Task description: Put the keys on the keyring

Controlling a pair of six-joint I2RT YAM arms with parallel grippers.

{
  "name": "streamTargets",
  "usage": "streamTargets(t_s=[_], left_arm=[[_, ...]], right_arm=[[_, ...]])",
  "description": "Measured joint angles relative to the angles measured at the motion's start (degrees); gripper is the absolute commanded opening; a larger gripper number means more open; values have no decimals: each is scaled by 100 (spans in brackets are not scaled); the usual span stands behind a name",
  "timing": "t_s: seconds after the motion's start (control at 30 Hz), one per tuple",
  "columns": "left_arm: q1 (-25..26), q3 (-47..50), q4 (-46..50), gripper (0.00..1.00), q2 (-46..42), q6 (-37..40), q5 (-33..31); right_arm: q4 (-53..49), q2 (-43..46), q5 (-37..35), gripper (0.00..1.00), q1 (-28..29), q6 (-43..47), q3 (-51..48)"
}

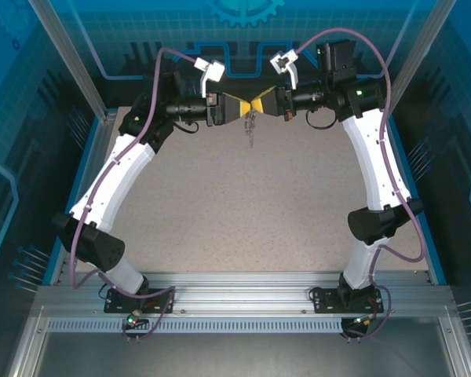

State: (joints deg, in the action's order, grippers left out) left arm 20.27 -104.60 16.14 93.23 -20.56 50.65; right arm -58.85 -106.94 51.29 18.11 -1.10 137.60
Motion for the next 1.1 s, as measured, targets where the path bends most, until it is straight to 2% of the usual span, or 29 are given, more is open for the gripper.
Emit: streamTargets(t_s=[0.47, 0.67, 1.1], left_arm=[[4, 68, -157, 29, 0, -2, 2], [17, 90, -197, 38, 0, -4, 0], [20, 195, -267, 43, -42, 0, -166]], right_arm=[[109, 2, 20, 0, 0, -105, -4], [146, 9, 20, 0, 0, -105, -61], [151, 9, -26, 0, 0, -103, -125]])
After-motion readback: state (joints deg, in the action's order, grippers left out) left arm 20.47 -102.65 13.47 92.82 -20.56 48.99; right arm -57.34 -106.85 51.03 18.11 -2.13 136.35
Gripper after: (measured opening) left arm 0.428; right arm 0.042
